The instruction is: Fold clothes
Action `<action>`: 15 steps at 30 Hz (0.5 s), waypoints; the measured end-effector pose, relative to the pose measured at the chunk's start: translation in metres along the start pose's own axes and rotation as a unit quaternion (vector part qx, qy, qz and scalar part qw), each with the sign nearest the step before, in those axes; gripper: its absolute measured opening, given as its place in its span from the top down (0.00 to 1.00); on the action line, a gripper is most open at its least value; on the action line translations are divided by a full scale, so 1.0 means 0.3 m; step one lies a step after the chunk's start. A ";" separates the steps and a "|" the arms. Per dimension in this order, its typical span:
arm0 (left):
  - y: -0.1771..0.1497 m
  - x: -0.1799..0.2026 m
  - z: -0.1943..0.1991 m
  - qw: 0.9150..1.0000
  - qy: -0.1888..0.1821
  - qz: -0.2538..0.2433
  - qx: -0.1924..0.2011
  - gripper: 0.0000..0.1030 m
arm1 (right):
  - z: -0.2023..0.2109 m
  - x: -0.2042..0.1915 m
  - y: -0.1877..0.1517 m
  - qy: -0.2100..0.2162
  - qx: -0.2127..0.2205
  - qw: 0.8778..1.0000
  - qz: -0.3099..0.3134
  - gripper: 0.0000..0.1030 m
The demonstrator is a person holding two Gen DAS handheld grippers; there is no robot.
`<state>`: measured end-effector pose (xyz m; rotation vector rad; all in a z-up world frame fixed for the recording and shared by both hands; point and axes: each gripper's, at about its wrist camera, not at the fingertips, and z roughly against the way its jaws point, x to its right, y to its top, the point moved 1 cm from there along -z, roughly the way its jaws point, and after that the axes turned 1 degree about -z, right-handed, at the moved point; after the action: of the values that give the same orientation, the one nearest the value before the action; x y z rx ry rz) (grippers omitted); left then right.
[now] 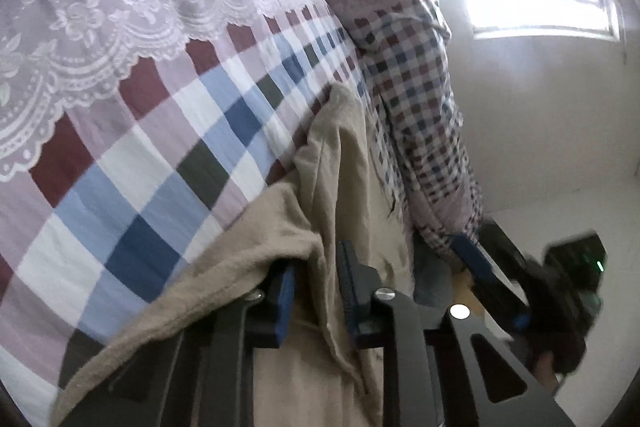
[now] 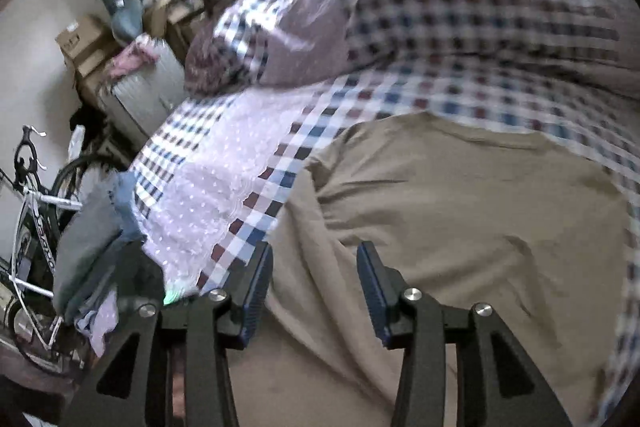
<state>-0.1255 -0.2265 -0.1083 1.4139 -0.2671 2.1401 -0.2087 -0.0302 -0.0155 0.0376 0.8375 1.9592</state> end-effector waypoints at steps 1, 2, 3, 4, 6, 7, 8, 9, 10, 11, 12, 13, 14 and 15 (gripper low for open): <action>0.001 -0.008 0.005 1.000 -0.002 0.006 0.001 0.93 | -0.047 -0.008 0.023 0.001 -0.005 1.000 0.000 0.54; 0.003 -0.015 0.008 1.000 -0.003 0.012 0.002 0.93 | -0.095 -0.015 0.046 0.002 -0.011 1.000 0.001 0.54; 0.005 -0.020 0.012 1.000 -0.005 0.017 0.004 0.93 | -0.142 -0.023 0.069 0.003 -0.016 1.000 0.001 0.54; 0.007 -0.024 0.020 1.000 -0.010 0.023 0.010 0.94 | -0.183 -0.026 0.096 0.003 -0.019 1.000 -0.001 0.54; 0.012 -0.032 0.039 0.999 -0.015 0.032 0.022 0.94 | -0.262 -0.033 0.149 0.001 -0.023 1.000 -0.003 0.54; 0.014 -0.036 0.050 0.999 -0.017 0.035 0.027 0.95 | -0.301 -0.041 0.174 -0.005 -0.026 1.000 0.003 0.54; 0.016 -0.042 0.062 0.998 -0.020 0.040 0.032 0.95 | -0.340 -0.050 0.198 -0.013 -0.029 0.999 0.009 0.54; 0.017 -0.048 0.072 0.998 -0.021 0.045 0.037 0.95 | -0.375 -0.055 0.214 -0.023 -0.035 0.999 0.013 0.54; 0.018 -0.055 0.083 0.998 -0.023 0.051 0.041 0.95 | -0.408 -0.059 0.227 -0.033 -0.043 0.998 0.016 0.54; 0.019 -0.066 0.096 0.997 -0.026 0.058 0.045 0.95 | -0.442 -0.063 0.241 -0.043 -0.050 0.998 0.019 0.54; 0.021 -0.075 0.107 0.996 -0.029 0.066 0.052 0.95 | -0.476 -0.067 0.254 -0.053 -0.057 0.997 0.022 0.55; 0.023 -0.086 0.118 0.995 -0.031 0.073 0.057 0.95 | -0.502 -0.067 0.263 -0.060 -0.062 0.996 0.022 0.55; 0.025 -0.096 0.128 0.994 -0.033 0.081 0.062 0.95 | -0.526 -0.066 0.272 -0.066 -0.065 0.995 0.022 0.55; 0.027 -0.107 0.139 0.993 -0.034 0.088 0.068 0.95 | -0.550 -0.066 0.280 -0.072 -0.069 0.995 0.021 0.56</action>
<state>-0.0880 -0.2628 -0.1181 1.5947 -0.2857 2.2911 -0.3219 -0.1594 -0.0878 0.1151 0.6099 2.0237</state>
